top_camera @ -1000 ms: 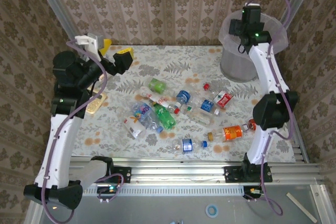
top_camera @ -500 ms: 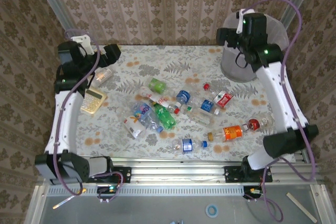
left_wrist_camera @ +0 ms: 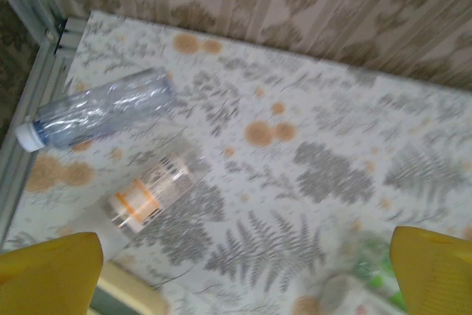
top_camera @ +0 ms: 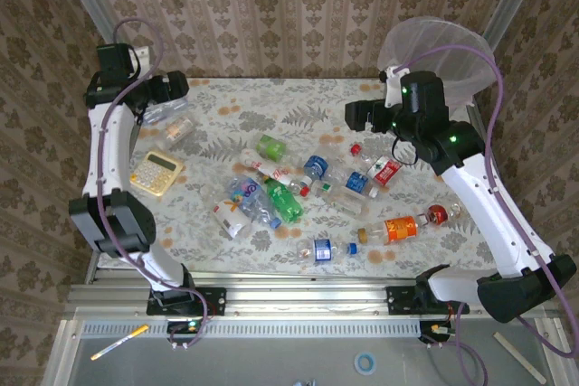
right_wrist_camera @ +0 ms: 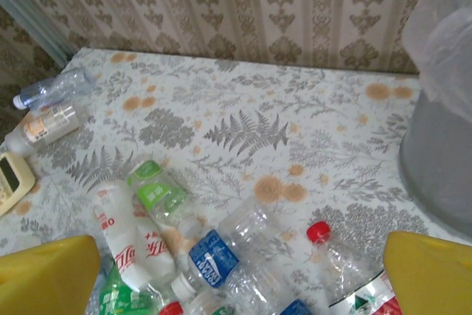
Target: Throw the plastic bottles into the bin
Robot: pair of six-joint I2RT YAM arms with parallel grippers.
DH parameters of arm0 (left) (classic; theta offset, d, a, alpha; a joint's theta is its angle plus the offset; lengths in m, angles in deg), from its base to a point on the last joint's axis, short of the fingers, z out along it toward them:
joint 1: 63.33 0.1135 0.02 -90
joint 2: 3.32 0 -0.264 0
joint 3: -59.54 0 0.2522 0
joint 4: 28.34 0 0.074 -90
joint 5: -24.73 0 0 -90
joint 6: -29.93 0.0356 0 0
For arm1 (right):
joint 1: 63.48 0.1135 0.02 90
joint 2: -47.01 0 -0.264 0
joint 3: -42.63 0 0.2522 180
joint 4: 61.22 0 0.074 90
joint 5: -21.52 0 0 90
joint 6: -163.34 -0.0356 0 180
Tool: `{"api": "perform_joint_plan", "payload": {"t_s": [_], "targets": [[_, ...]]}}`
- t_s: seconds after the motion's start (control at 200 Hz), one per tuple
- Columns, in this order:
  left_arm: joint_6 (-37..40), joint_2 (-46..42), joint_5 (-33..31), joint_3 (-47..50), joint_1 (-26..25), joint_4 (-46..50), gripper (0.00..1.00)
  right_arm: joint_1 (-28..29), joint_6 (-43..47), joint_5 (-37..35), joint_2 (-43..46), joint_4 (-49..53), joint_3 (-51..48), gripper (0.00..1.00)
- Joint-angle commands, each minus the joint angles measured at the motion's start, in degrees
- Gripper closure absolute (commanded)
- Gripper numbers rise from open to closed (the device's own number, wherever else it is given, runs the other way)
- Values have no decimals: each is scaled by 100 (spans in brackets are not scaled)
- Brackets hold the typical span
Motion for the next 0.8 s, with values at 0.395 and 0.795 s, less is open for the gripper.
{"api": "perform_joint_plan", "payload": {"t_s": [0.395, 0.795], "targets": [[1521, 1969, -1128, -1133, -7, 1637, 0, 122, -101, 693, 105, -145, -422, 0], [1828, 3770, -1810, -2912, 41, 2389, 3, 435, -292, 788, 341, -94, -891, 0]]}}
